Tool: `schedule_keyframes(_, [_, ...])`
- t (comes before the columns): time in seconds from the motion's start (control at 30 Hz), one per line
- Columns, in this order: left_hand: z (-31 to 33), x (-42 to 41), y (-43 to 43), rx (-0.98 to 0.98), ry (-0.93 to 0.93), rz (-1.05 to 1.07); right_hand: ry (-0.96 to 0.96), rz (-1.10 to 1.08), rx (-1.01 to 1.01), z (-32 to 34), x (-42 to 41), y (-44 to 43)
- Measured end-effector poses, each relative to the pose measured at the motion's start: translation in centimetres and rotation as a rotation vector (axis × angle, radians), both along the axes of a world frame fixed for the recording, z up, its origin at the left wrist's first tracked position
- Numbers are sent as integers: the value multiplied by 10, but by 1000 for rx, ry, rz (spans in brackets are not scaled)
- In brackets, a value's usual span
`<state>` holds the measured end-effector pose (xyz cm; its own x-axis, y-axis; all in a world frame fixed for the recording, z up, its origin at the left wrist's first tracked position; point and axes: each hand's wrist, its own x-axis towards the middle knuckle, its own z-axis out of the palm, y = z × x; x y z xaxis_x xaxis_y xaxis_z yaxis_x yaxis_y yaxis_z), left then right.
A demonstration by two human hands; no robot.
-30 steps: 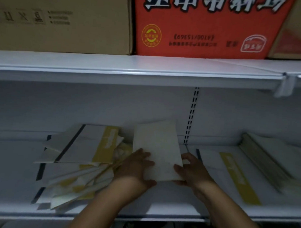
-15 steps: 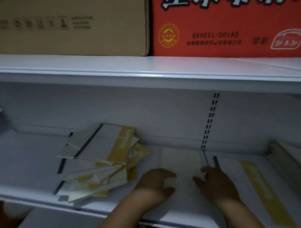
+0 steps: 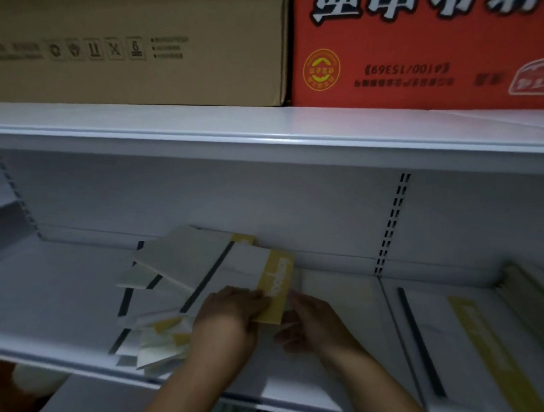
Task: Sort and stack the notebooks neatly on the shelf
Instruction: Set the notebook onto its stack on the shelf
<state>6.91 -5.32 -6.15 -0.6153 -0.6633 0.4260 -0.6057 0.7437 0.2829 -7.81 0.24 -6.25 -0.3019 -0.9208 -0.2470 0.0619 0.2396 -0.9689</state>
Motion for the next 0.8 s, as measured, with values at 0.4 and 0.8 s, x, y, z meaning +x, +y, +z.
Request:
schedule_keyframes(0.4, [-32, -151, 66, 263, -162, -460, 257, -408, 124, 2, -158, 122])
schedule_keyframes(0.8, [-40, -230, 110, 341, -433, -482, 1118, -248, 685, -29, -223, 153])
